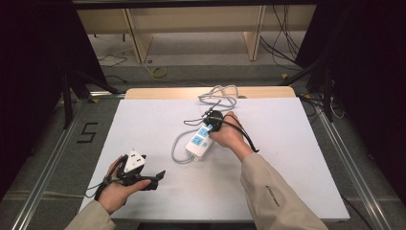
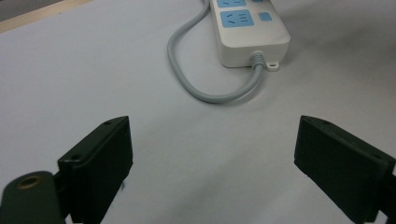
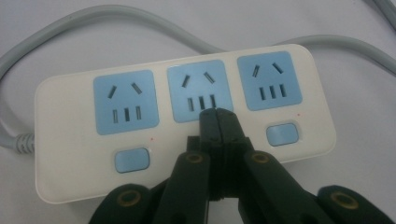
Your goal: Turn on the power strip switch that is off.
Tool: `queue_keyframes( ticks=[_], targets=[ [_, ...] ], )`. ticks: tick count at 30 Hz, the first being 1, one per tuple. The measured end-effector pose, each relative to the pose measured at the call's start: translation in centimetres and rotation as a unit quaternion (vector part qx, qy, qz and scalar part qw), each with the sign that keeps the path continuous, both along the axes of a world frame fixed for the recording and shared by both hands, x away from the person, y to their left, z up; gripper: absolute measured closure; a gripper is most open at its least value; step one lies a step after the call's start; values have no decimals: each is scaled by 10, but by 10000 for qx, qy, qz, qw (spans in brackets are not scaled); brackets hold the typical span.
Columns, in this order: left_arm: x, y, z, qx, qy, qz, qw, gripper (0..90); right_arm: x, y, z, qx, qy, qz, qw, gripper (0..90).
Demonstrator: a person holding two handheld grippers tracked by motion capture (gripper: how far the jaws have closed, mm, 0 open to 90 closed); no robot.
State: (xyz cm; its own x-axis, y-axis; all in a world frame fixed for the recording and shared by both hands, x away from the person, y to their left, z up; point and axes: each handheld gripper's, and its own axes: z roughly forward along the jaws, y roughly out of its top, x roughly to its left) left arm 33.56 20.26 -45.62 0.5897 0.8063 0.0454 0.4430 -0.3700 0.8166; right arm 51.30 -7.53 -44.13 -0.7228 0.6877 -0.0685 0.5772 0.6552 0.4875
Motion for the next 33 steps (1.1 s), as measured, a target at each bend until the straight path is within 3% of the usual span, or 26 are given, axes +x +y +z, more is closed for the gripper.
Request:
queue_keyframes(
  ticks=[33],
  targets=[
    [0, 0, 0, 1, 20, 8, 10000, 113, -1, 1, -1, -29, -41, 20, 10000, 900]
  ],
)
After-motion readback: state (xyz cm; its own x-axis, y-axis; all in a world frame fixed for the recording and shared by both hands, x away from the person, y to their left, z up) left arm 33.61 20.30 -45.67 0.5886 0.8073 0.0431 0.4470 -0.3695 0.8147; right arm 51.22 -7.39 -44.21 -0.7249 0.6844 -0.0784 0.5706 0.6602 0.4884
